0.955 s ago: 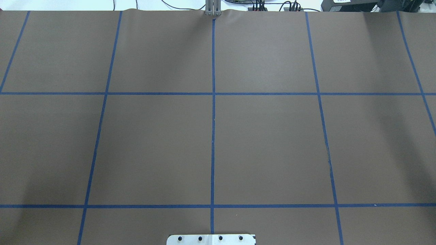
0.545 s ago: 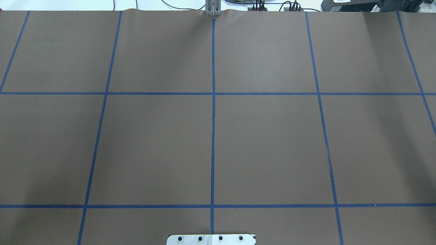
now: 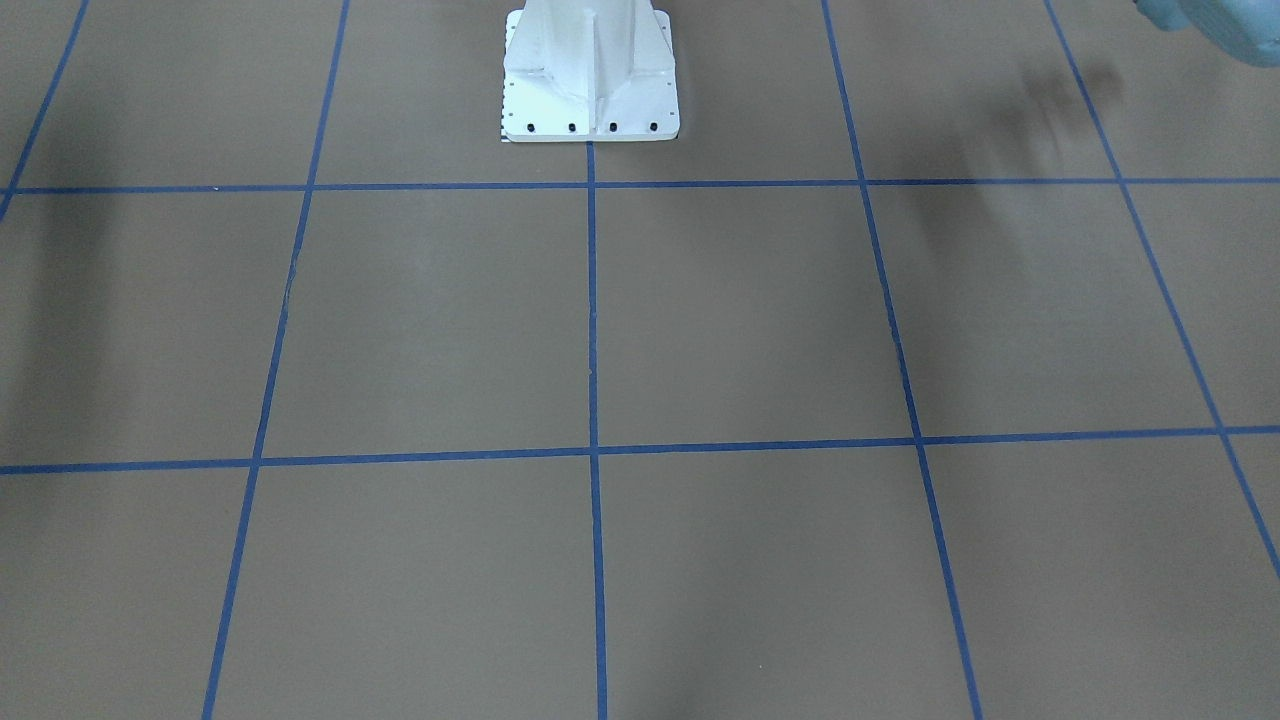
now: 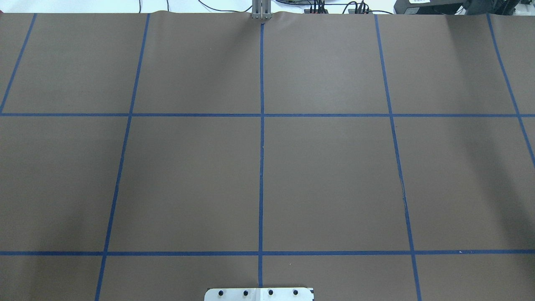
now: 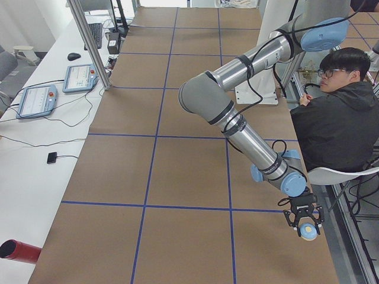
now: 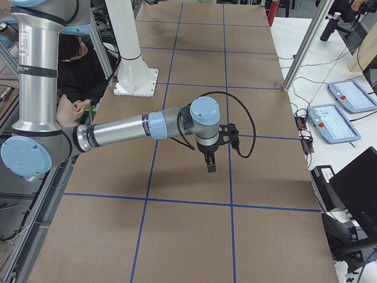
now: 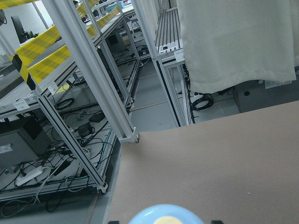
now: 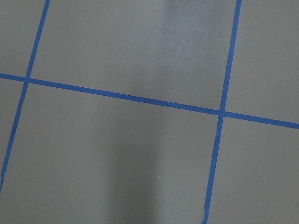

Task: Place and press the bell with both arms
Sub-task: 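Lift the held blue bell with the left gripper toward the table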

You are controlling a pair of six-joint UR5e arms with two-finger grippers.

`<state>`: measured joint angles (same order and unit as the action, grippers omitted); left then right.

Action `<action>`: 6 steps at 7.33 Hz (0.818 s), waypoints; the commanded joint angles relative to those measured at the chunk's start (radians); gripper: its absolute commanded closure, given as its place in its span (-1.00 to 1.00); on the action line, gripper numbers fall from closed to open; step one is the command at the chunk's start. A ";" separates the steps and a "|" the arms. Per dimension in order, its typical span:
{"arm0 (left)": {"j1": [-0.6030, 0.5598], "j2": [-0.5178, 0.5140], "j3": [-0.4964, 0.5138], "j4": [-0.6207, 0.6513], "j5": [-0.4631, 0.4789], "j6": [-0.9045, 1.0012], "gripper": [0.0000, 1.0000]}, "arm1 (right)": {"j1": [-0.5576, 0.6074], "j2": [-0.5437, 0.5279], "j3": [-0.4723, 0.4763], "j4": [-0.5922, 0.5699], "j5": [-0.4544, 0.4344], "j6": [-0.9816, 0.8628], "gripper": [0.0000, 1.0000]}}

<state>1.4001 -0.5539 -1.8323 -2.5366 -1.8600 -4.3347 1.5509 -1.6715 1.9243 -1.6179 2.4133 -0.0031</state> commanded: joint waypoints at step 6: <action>0.336 -0.032 -0.004 -0.019 -0.025 -0.118 1.00 | -0.002 0.001 -0.002 -0.002 0.001 0.002 -1.00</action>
<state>1.6709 -0.5765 -1.8351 -2.5571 -1.8852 -4.4401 1.5496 -1.6693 1.9245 -1.6187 2.4145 -0.0024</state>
